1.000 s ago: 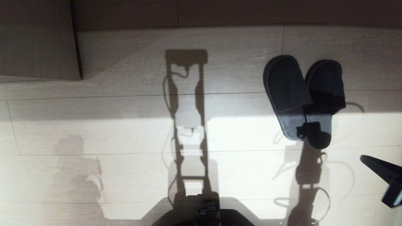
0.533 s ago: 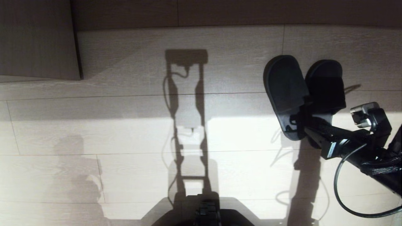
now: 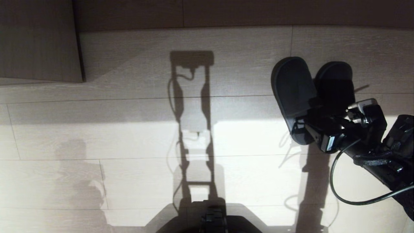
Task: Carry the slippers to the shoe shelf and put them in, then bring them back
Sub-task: Pick up the slippers on the floor
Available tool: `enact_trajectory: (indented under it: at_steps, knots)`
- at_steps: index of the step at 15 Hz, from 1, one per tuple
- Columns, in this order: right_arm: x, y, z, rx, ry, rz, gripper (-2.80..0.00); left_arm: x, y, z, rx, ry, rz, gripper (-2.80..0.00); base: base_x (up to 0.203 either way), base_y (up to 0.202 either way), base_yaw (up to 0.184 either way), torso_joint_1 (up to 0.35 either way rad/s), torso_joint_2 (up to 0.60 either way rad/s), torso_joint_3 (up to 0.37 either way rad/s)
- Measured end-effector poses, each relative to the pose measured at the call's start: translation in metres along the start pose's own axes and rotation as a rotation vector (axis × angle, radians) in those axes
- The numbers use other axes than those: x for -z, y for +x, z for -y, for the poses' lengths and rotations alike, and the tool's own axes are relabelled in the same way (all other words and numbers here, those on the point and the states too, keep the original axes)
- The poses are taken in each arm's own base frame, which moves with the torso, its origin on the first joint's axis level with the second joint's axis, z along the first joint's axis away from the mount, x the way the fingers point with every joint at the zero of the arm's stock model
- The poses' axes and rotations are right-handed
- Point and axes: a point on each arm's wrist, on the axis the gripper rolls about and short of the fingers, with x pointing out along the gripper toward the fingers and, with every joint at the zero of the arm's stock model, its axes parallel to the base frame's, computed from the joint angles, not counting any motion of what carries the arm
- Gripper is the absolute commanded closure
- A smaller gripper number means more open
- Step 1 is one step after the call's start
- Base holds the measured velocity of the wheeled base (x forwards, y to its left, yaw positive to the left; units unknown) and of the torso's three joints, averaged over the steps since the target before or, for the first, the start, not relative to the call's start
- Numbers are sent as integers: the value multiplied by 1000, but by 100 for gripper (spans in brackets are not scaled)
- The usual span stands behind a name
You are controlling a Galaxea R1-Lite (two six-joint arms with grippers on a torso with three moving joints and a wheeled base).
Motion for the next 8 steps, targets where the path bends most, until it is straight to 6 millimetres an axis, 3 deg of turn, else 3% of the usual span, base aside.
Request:
enact_trajectory:
  at_steps: [8]
  knots:
    - [3,30,-1,21,71,169,-280,0,0,0,0,0,0,0,0,0,0,0,0,0]
